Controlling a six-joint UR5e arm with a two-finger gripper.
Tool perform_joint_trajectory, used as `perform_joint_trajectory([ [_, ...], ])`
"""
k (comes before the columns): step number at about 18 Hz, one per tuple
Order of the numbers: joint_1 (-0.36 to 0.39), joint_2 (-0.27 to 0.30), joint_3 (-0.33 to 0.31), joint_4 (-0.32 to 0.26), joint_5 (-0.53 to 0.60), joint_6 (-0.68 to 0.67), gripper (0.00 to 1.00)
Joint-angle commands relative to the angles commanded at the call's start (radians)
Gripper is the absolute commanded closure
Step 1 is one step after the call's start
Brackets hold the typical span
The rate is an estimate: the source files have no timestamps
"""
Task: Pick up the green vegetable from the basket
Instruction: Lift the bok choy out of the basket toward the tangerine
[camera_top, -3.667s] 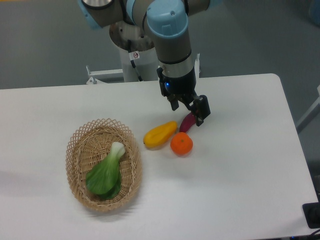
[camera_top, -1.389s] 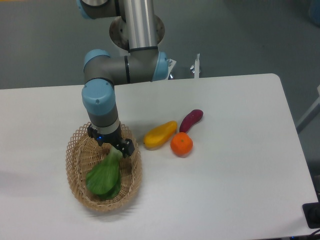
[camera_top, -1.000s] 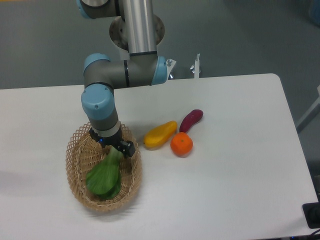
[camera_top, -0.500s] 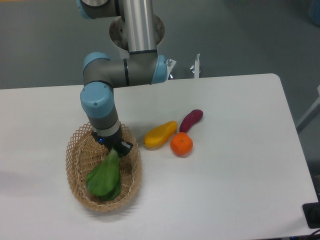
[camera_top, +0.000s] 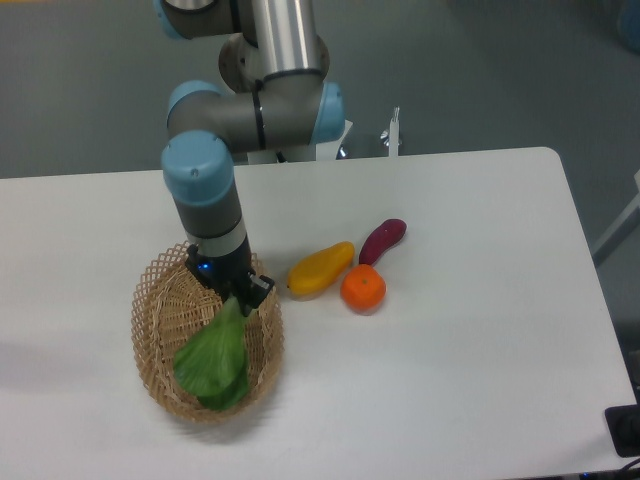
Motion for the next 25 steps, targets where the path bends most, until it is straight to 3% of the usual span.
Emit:
perform_joint_trajectory([
  [4, 0.115, 0.026, 0.014, -0.006, -0.032, 0.15, 0.68],
  [12, 0.334, 0.057, 0.037, -0.129, -0.061, 0.483, 0.68],
  [25, 0.348, 0.052, 0.063, -0.13, -0.057, 0.513, 0.68],
])
